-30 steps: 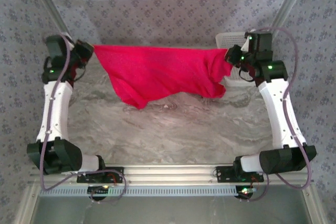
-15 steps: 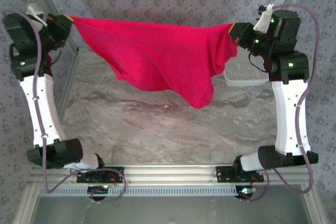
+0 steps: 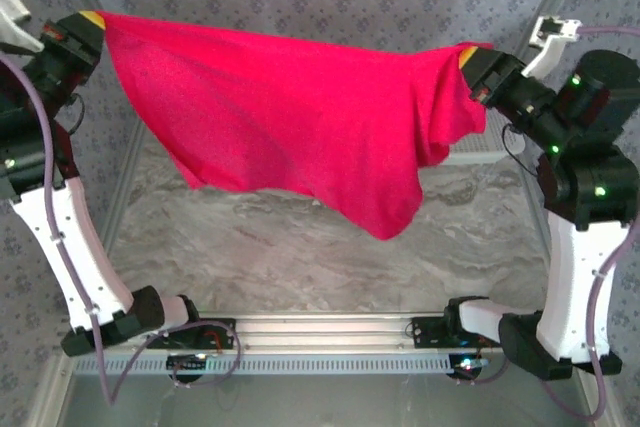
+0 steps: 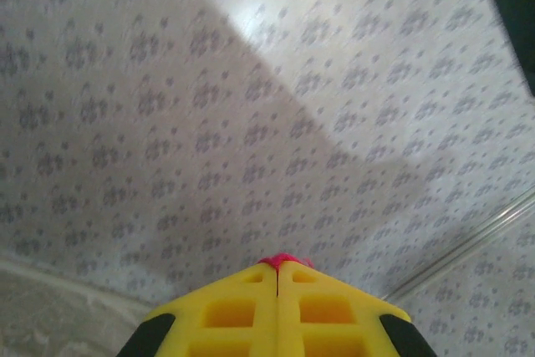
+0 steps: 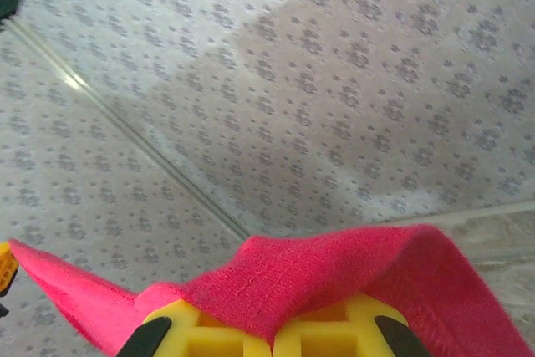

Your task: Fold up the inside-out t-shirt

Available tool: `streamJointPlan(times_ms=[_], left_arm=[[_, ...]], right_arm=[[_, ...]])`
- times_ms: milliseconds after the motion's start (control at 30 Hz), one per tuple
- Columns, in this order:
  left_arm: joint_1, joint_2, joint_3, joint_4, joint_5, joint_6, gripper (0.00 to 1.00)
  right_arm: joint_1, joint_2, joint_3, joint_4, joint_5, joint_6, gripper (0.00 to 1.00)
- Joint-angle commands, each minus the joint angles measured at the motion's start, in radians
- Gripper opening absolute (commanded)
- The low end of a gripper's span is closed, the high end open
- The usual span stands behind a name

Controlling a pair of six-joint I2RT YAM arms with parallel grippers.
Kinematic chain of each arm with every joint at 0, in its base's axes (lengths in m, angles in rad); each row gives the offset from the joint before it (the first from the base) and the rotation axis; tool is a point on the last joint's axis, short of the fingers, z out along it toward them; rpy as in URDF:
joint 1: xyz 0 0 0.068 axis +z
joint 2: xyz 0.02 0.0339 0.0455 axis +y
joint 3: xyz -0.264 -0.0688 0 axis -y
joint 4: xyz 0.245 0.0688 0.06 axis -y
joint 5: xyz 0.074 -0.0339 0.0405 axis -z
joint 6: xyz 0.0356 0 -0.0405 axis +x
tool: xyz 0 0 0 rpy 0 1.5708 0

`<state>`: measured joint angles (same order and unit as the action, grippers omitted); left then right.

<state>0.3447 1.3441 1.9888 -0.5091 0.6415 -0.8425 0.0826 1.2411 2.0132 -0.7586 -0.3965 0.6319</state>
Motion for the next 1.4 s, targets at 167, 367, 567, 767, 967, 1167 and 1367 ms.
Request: streamJointPlan(times_ms=[167,367,567,767,967,1167,1367], left_arm=[[-0.191,0.448,-0.115,-0.053,-0.147,0.229,0.00],[-0.261,0.802,0.064,-0.086,-0.335,0.286,0.14],[-0.307,0.905,0.197,-0.272,-0.479,0.364,0.44],[-0.356,0.555,-0.310,-0.248,-0.592,0.344,0.42],[-0.473,0.216,-0.780,-0.252,-0.694,0.343,0.38],[-0.603,0.067,-1.022,-0.300,-0.750,0.265,0.35],[-0.673,0.040,-1.163,-0.301,-0.807,0.190,0.35]], right_arm=[[-0.002,0.306,-0.175,0.152,0.125,0.006,0.00],[0.018,0.683,-0.042,0.121,0.144,-0.029,0.00],[0.055,0.925,0.238,-0.116,0.167,-0.077,0.46],[0.149,0.709,-0.142,-0.027,0.236,-0.134,0.50],[0.332,0.461,-0.603,0.094,0.271,-0.131,0.50],[0.462,0.317,-0.924,0.153,0.289,-0.043,0.50],[0.515,0.285,-1.056,0.191,0.239,0.015,0.50]])
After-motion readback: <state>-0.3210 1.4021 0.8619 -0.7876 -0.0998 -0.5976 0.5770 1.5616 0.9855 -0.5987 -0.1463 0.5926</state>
